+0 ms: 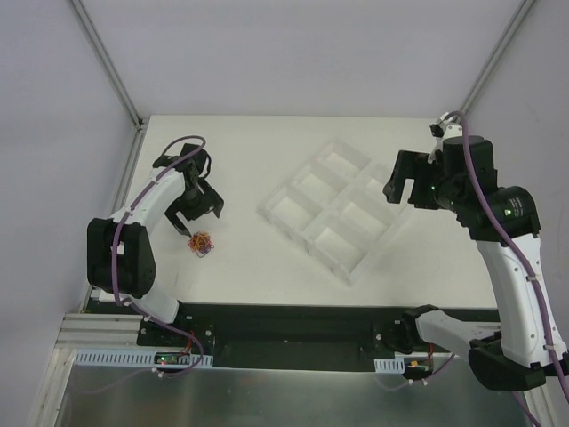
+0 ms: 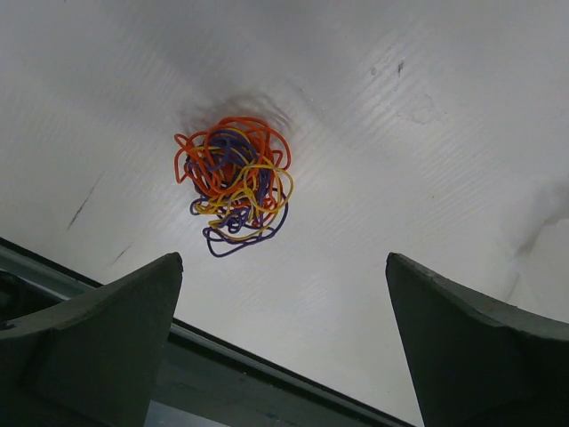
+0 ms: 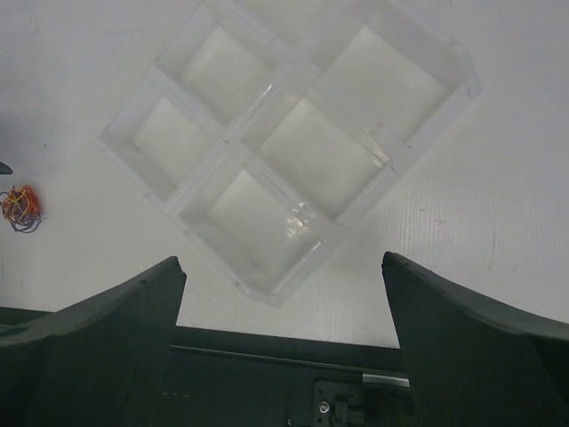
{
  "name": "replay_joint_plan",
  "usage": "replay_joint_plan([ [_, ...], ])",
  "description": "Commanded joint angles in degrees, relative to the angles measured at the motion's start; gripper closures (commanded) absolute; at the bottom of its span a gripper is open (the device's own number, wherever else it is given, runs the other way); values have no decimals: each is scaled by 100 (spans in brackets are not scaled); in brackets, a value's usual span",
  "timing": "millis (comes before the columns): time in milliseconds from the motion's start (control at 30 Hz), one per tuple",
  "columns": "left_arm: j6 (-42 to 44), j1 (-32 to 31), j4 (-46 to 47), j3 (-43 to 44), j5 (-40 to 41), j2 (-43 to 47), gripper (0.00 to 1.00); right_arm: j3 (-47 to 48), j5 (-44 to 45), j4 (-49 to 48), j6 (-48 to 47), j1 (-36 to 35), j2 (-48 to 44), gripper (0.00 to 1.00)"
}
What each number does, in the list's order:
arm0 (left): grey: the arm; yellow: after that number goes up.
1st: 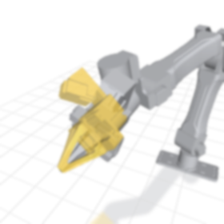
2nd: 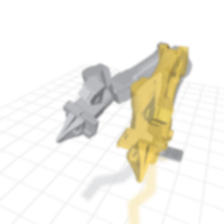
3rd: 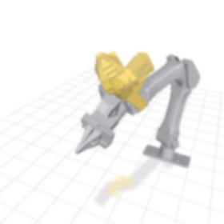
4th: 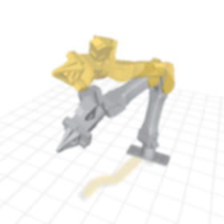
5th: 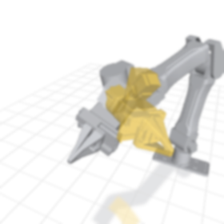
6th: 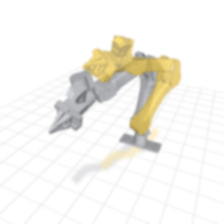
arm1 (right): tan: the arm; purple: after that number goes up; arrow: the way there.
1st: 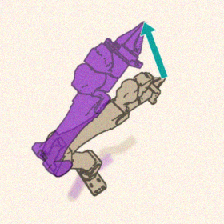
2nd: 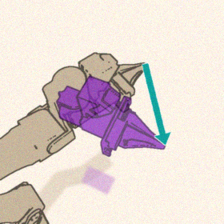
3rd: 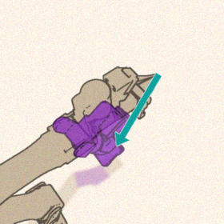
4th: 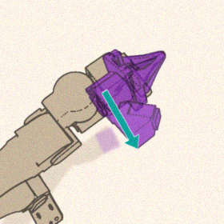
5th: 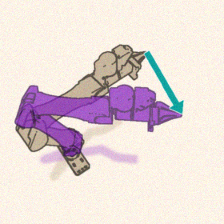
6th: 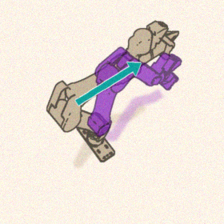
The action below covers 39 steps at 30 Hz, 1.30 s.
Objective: Untangle the cables
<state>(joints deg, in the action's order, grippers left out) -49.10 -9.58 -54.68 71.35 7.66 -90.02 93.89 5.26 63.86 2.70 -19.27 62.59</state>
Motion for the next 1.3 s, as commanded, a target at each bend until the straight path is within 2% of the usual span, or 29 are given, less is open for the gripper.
replay_joint_plan([
  [0, -371, 132, -61, -235, -98, -86, 4, -55, -139, 74, -24, -24, -89, 4],
  [167, -645, 316, 158, -771, -282, -244, 15, -169, -366, 57, -15, -24, -71, 4],
  [267, -303, 343, 483, -868, -204, -376, 31, -187, -850, 92, -94, -103, 104, 4],
  [367, -118, 343, 729, -974, -116, -403, 44, -213, -1079, 110, -164, -419, 297, 4],
  [433, 31, 343, 870, -1062, -247, -411, 61, -257, -1219, 66, -164, -656, 455, 4],
  [533, 365, 343, 1090, -1158, -510, -394, 92, -301, -1413, -48, -121, -1095, 771, 4],
  [567, 471, 343, 1178, -1220, -598, -342, 100, -301, -1431, -83, -112, -1253, 903, 4],
  [733, 840, 343, 1319, -1299, -1055, 228, 100, -423, -1737, -592, -190, -2018, 1440, 4],
  [867, 1131, 343, 1372, -1247, -1871, 827, 100, -880, -2660, -1812, -235, -2554, 1695, 4],
  [1033, 684, 334, 1372, -1404, -3110, 1582, 100, -934, -3162, -3149, 159, -3012, 2414, 4],
  [1133, 385, 334, 1372, -1580, -3577, 2039, 100, -881, -3110, -3800, 494, -3249, 2863, 1],
  [1267, 76, 343, 1381, -1747, -3920, 2515, 100, -714, -3004, -4354, 810, -3408, 3469, 15],
])
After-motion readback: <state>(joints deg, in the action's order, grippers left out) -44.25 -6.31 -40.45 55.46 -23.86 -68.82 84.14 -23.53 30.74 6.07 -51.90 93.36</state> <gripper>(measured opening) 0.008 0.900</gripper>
